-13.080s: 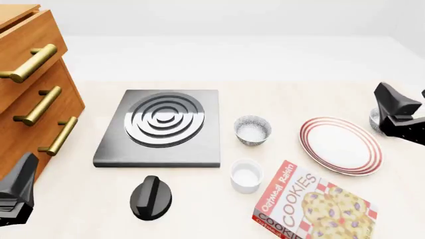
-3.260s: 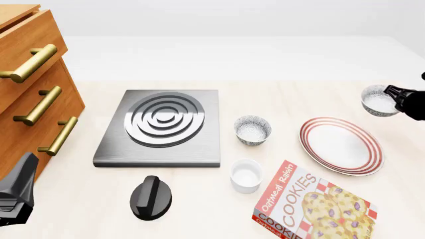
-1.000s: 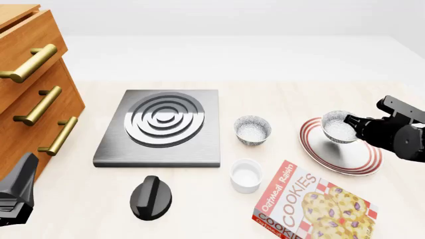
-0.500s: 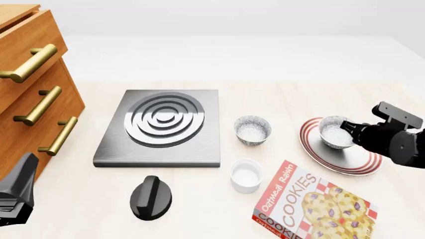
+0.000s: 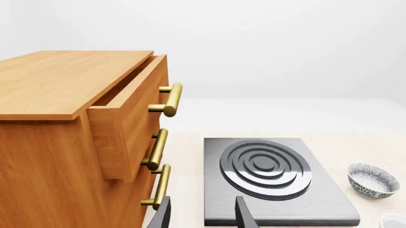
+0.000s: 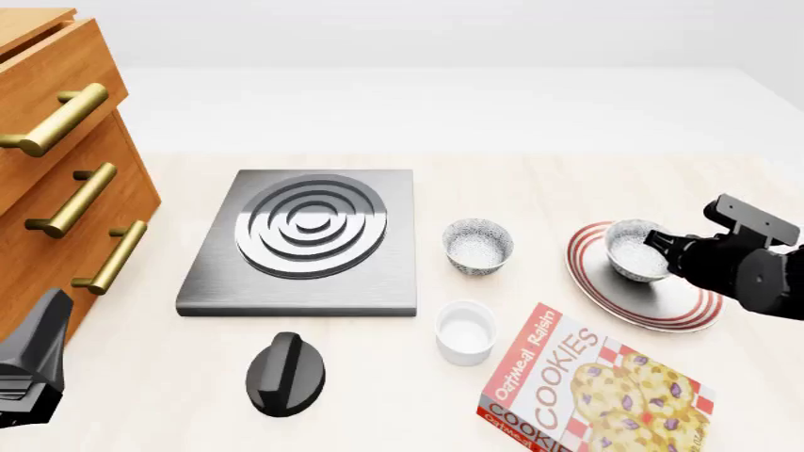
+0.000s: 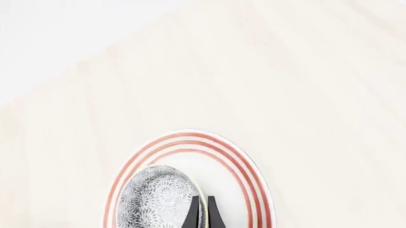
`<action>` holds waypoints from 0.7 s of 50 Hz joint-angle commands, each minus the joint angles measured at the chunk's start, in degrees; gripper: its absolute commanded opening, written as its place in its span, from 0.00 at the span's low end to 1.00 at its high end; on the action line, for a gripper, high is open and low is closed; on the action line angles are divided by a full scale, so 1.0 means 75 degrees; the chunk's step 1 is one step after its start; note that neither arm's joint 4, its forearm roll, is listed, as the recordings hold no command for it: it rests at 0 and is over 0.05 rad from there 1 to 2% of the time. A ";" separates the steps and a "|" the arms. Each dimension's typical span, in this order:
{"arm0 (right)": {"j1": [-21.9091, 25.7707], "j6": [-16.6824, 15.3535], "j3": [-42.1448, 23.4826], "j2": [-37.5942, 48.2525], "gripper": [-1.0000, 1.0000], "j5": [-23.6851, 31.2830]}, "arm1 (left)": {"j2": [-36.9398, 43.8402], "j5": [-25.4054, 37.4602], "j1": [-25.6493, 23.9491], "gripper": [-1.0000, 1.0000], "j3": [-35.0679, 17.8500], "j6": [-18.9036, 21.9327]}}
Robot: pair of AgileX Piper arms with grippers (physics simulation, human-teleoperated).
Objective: Pick the akita bowl next to the plate and place it on the plate.
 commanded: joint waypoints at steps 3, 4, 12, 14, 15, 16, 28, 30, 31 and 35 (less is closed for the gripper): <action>0.0010 0.0053 -0.0075 0.0111 0.00 -0.0011 | 0.0000 0.0000 0.0000 1.00 0.0000 0.0000; 0.0005 0.0046 -0.0069 0.0118 0.00 -0.0023 | 0.0000 0.0000 0.0000 1.00 0.0000 0.0000; -0.0005 0.0046 0.0000 0.0025 1.00 -0.0017 | 0.0000 0.0000 0.0000 1.00 0.0000 0.0000; -0.0003 0.0050 0.0021 -0.0004 1.00 -0.0013 | 0.0000 0.0000 0.0000 1.00 0.0000 0.0000; 0.0000 0.0057 0.0033 -0.0023 1.00 -0.0010 | 0.0000 0.0000 0.0000 1.00 0.0000 0.0000; 0.0003 0.0066 0.0056 -0.0057 1.00 -0.0004 | 0.0000 0.0000 0.0000 1.00 0.0000 0.0000; 0.0065 0.0212 -0.0016 -0.0404 1.00 0.0297 | 0.0000 0.0000 0.0000 1.00 0.0000 0.0000; 0.0056 0.0231 -0.0048 -0.0514 1.00 0.0392 | 0.0000 0.0000 0.0000 1.00 0.0000 0.0000; 0.0039 0.0236 -0.0065 -0.0566 1.00 0.0430 | 0.0000 0.0000 0.0000 1.00 0.0000 0.0000; 0.0015 0.0296 -0.0120 -0.0780 1.00 0.0584 | 0.0000 0.0000 0.0000 1.00 0.0000 0.0000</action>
